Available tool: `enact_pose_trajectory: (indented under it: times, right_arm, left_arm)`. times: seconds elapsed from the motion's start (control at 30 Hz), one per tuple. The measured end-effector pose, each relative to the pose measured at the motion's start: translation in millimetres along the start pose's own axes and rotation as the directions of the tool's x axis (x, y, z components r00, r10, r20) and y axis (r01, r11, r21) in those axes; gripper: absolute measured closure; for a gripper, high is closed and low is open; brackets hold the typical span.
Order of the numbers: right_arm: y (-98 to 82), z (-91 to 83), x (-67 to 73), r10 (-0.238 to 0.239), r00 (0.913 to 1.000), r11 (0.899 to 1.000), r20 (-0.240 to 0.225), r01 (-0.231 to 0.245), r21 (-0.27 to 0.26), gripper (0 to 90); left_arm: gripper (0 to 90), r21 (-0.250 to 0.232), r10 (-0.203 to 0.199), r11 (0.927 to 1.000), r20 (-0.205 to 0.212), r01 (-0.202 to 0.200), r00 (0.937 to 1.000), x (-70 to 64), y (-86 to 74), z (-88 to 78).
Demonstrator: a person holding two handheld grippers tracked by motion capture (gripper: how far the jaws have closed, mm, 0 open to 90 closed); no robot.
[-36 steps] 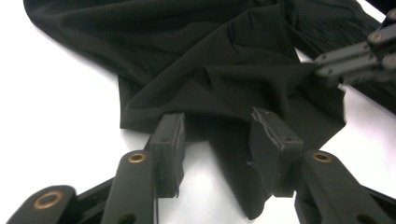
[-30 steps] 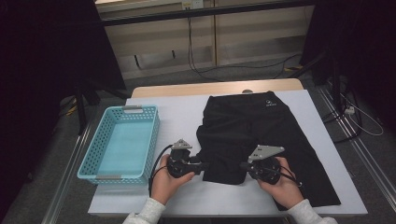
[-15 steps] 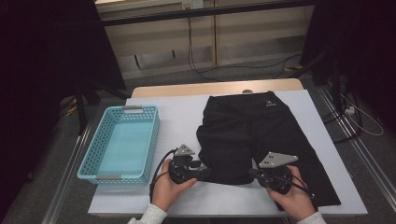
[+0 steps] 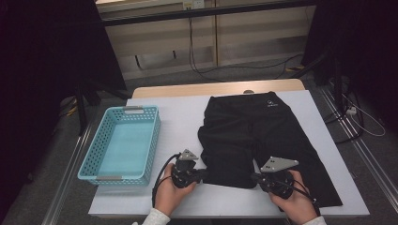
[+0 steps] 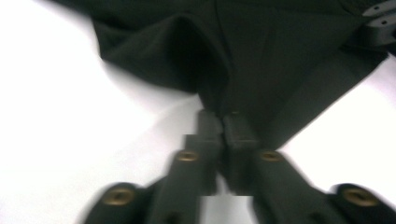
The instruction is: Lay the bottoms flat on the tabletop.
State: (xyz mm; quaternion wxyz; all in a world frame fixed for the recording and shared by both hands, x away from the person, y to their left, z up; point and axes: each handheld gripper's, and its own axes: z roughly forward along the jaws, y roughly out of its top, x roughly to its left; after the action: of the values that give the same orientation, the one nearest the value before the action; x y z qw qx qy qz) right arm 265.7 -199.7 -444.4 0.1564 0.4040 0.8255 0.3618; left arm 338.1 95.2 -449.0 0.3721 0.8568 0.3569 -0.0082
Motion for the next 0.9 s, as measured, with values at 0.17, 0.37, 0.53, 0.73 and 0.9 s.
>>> enact_pose_trajectory:
  times: [0.17,0.37,0.53,0.73,0.9]
  right_arm:
    - [1.8,-3.9,0.5,0.001,0.9999,1.000,-0.015,-0.001,-0.018,88.8]
    - [2.8,-9.9,11.9,-0.030,0.9975,0.999,-0.064,0.028,-0.024,88.8]
    - [1.7,-13.9,14.2,-0.012,0.9971,0.999,-0.075,0.008,-0.051,74.8]
    - [5.2,-10.2,-4.7,0.088,0.9961,0.993,-0.006,-0.088,-0.081,63.0]
    - [11.1,9.1,-8.6,0.104,0.9943,0.994,0.024,-0.103,-0.034,62.5]
  left_arm:
    - [89.4,-0.046,-0.018,0.9987,0.047,0.020,0.9987,-5.9,5.7,-23.4]
    - [89.4,-0.036,-0.029,0.9988,0.095,0.032,0.9950,-9.1,-3.8,-38.7]
    - [89.3,0.005,-0.038,0.9993,0.093,0.038,0.9950,-5.2,-10.1,-34.3]
    - [89.4,0.020,-0.036,0.9992,0.093,0.034,0.9950,-2.7,-6.5,-32.1]
    - [89.3,0.015,-0.032,0.9994,0.094,0.031,0.9951,-3.7,-2.8,-32.3]
